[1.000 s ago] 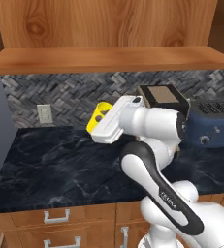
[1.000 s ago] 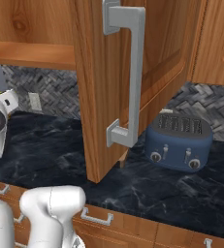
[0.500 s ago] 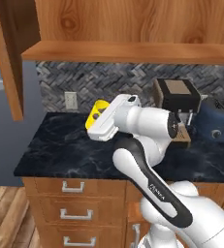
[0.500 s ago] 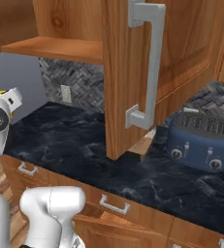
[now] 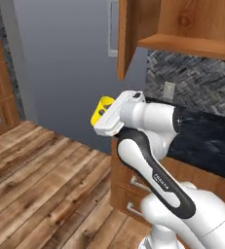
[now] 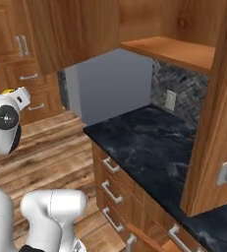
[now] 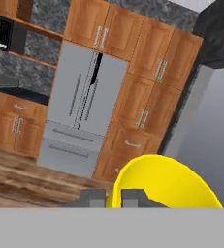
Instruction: Open the cabinet directly in front. Then move the liquor and the cup to the dining counter with the candle on it.
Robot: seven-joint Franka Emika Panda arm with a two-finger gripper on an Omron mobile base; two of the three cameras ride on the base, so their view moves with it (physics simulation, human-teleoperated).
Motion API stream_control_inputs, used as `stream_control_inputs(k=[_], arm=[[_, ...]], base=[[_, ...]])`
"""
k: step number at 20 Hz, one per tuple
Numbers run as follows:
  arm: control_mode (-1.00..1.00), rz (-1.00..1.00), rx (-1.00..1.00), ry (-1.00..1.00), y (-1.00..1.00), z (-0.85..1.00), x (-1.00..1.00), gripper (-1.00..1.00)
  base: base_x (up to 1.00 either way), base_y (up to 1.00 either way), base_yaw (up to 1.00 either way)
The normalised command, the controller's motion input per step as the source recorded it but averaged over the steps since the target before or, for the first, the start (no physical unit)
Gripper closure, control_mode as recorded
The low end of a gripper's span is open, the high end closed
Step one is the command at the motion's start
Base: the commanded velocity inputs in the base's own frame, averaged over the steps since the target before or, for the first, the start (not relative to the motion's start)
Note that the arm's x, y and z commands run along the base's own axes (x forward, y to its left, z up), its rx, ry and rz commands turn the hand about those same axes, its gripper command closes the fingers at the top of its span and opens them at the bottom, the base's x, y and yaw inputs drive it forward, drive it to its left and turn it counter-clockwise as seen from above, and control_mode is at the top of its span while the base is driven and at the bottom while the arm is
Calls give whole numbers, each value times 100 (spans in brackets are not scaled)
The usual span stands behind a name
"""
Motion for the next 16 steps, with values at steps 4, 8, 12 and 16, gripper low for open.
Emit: stream_control_inputs(k=[4,8,12,16], arm=[[100,0,0,0,0,0,0,100],[100,0,0,0,0,0,0,100],[100,0,0,0,0,0,0,100],[100,0,0,0,0,0,0,100]], base=[[-40,92,76],[-41,100,71],[-13,100,57],[70,57,28]])
